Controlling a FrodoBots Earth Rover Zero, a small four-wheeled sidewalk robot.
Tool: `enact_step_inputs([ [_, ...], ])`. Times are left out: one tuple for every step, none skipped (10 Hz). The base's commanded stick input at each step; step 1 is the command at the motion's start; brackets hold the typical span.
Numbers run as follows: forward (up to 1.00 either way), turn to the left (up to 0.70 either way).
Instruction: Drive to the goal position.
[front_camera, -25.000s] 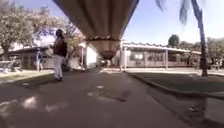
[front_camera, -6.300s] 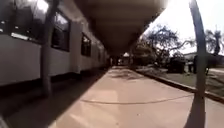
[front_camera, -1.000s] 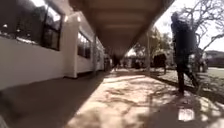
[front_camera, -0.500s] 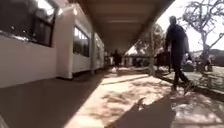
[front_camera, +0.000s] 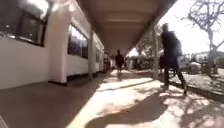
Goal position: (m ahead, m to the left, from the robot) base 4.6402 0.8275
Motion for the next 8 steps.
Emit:
enact_step_inputs([
  [1.0,0.0],
  [1.0,0.0],
  [1.0,0.0],
  [1.0,0.0],
  [1.0,0.0],
  [1.0,0.0],
  [1.0,0.0],
  [1.0,0.0],
])
